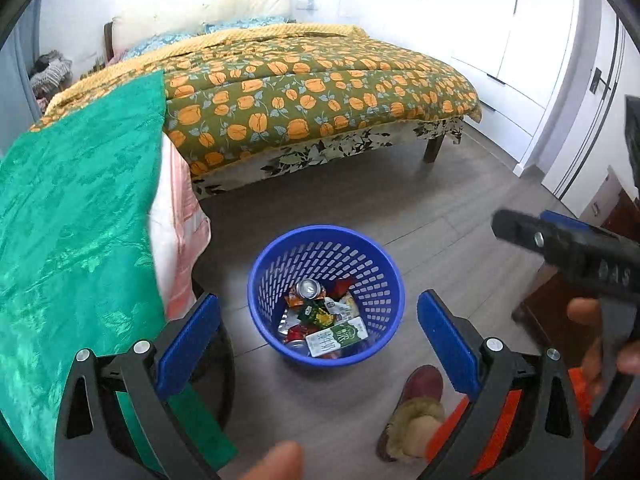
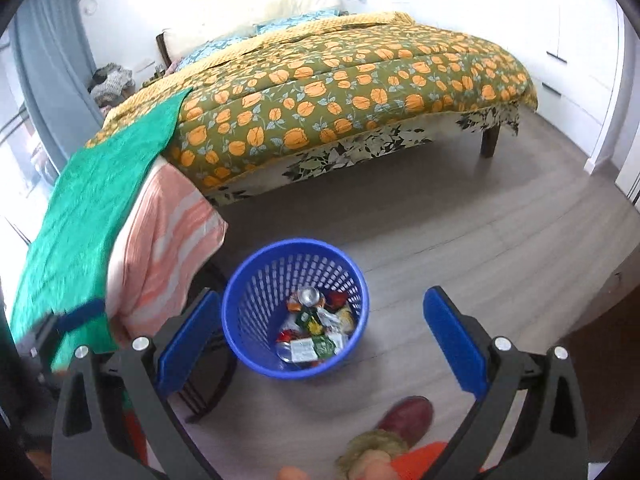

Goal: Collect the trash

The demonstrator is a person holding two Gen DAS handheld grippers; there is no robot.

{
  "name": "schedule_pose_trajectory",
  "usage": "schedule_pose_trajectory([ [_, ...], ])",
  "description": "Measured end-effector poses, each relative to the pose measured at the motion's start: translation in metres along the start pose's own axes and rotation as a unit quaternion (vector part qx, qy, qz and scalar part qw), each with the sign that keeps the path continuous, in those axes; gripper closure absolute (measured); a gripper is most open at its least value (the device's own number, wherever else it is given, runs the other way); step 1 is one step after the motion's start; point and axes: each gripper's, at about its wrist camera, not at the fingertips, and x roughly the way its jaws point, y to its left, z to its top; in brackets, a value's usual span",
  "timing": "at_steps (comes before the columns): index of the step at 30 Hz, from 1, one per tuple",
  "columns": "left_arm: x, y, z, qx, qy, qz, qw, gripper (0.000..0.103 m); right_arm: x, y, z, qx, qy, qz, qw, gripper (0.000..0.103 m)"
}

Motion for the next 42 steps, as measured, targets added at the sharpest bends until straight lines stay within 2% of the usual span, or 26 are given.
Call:
schedule_pose_trajectory([
  [7,-0.011,0.005,-0.001,-0.010,-0.012,0.010,0.9998,0.005,-0.002,0.000,-0.017,-0.012,0.013,-0.016,1.000,0.005],
  [10,-0.007,0.005,0.000,-0.007,0.007,0.037,0.9993,0.005,-0.002,-0.001,-0.021,-0.013,0.018,-0.019,1.000,0.005],
  [14,-0.004,0.007,-0.001,-0.010,0.020,0.042,0.9988,0.005,-0.004,0.002,-0.029,-0.017,0.027,-0.012,0.999,0.005],
  [18,0.001,0.009,-0.003,-0.011,0.043,0.062,0.9971,0.005,-0.003,0.008,-0.037,-0.027,0.041,-0.005,0.999,0.005],
  [24,0.007,0.010,-0.004,-0.013,0.067,0.054,0.9962,0.005,-0.002,0.013,-0.045,-0.030,0.054,0.008,0.998,0.005],
  [42,0.012,0.005,-0.007,-0.005,0.080,0.063,0.9948,0.005,0.002,0.014,-0.049,-0.034,0.062,0.007,0.997,0.005],
])
